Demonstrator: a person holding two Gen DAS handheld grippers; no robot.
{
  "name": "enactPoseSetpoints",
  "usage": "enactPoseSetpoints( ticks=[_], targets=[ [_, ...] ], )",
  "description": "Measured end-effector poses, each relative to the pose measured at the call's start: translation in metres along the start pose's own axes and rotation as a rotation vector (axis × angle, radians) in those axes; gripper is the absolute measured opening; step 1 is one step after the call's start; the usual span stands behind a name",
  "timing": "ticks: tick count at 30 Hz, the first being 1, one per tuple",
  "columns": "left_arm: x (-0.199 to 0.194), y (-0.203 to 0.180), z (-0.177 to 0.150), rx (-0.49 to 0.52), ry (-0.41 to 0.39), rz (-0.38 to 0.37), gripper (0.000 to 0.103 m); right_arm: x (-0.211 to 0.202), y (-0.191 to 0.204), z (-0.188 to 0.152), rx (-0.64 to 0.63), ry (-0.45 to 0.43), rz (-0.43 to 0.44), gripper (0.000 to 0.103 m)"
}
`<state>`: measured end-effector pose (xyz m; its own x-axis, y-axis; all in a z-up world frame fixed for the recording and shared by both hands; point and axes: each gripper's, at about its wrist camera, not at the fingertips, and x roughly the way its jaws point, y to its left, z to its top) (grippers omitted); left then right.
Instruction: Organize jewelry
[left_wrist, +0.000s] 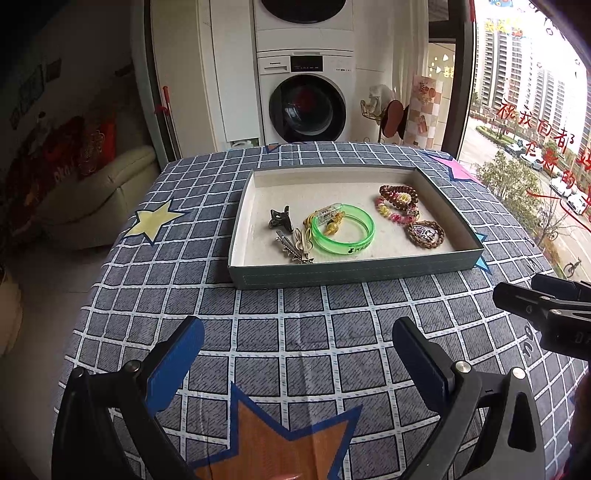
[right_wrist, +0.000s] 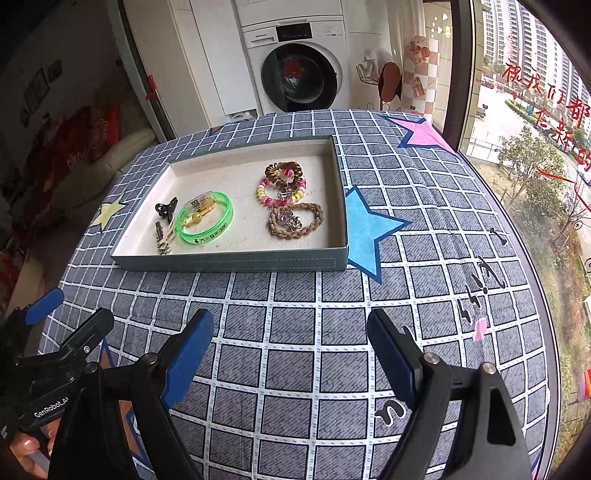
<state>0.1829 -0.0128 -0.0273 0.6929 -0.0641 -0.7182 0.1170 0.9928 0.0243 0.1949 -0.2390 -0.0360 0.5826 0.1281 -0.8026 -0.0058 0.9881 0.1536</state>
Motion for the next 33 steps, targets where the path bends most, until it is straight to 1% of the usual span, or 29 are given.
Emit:
enactPoseSetpoints(
  ticks=[8, 15, 17, 21, 25, 33],
  targets=[
    [-0.022, 0.001, -0.013, -0.019, -0.033, 0.011, 0.103, -0.026, 0.005, -0.020, -0.021, -0.073, -0.032, 0.087],
    [-0.043, -0.004, -0.016, -0.009, -0.100, 0.034, 0.103, -0.045, 0.014, -0.022, -0.042, -0.153, -0.049, 0.087],
    [-0.046, -0.004, -0.014, -0.007, -0.112, 0.035, 0.103, -0.048, 0.016, -0.022, -0.047, -0.167, -0.059, 0.087],
    [-0.049, -0.002, -0.011, -0.004, -0.135, 0.060, 0.103, -0.052, 0.016, -0.022, -0.042, -0.191, -0.071, 0.087],
    [-0.047, 0.001, -0.010, -0.020, -0.124, 0.055, 0.103, -0.053, 0.016, -0.022, -0.047, -0.204, -0.078, 0.087],
    [-0.045, 0.008, -0.009, -0.050, -0.111, 0.048, 0.103, -0.053, 0.020, -0.024, -0.056, -0.202, -0.076, 0.087]
  ],
)
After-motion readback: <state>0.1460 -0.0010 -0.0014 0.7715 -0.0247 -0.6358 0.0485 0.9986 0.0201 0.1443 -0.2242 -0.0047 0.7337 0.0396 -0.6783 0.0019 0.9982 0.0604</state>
